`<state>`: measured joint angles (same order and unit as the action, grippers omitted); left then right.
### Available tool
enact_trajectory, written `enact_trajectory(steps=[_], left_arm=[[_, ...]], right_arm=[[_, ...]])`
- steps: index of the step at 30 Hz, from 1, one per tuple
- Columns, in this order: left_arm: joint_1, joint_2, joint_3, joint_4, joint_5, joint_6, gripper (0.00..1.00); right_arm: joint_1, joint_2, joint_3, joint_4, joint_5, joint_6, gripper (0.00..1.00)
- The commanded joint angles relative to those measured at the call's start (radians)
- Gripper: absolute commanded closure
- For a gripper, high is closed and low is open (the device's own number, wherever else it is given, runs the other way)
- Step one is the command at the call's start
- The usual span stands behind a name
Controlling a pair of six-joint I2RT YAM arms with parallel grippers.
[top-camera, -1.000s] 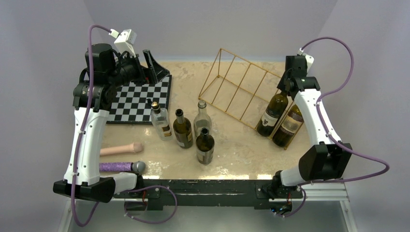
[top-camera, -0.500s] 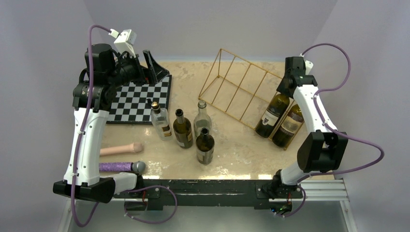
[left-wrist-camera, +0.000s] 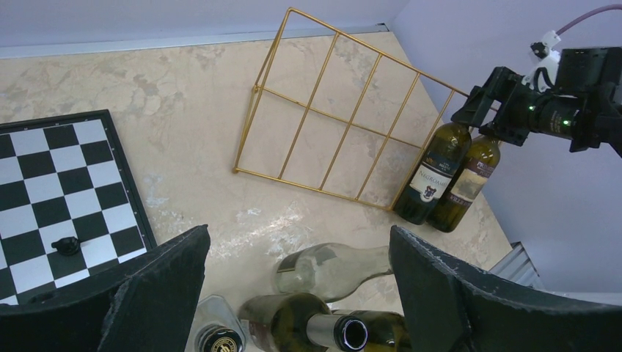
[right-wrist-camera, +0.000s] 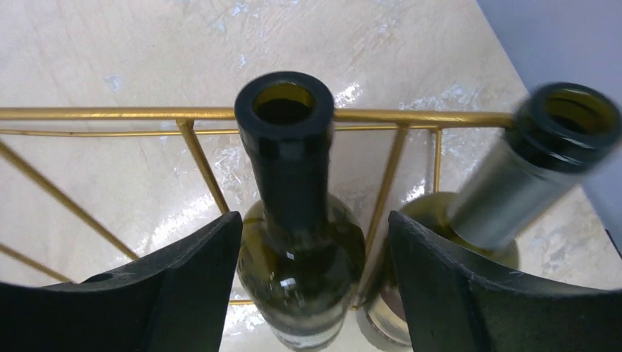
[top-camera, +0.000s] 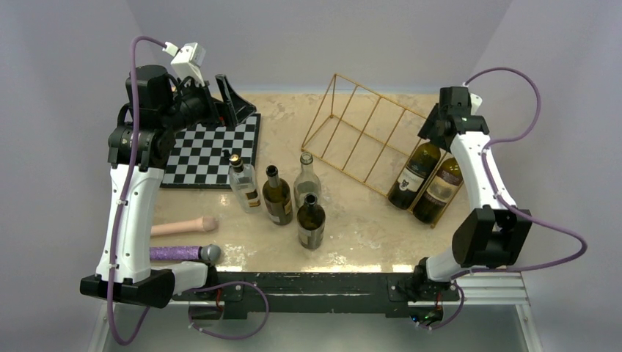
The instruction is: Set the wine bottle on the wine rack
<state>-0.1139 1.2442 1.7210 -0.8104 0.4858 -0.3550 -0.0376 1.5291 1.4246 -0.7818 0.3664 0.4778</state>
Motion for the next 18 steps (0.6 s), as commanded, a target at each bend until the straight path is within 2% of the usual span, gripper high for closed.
enact_trajectory(steps=[1,6,10,13,18], left_arm=[[-0.003,-0.013,0.038,0.010,0.008,0.006,0.04],[-0.003,-0.013,0.043,0.013,0.018,0.001,0.04],[-0.003,-0.013,0.047,0.016,0.041,-0.008,0.04],[-0.003,-0.014,0.047,0.023,0.064,-0.020,0.04],[-0.003,-0.012,0.041,0.038,0.102,-0.037,0.04]], right_arm=[[-0.004,-0.134,0.039,-0.013,0.002,-0.022,0.22],[-0.004,-0.237,0.081,-0.037,-0.031,-0.074,0.16],[-0.002,-0.334,0.104,-0.036,-0.152,-0.151,0.14],[-0.002,-0.411,0.098,-0.012,-0.343,-0.225,0.12],[0.003,-0.525,0.059,0.053,-0.819,-0.315,0.10]])
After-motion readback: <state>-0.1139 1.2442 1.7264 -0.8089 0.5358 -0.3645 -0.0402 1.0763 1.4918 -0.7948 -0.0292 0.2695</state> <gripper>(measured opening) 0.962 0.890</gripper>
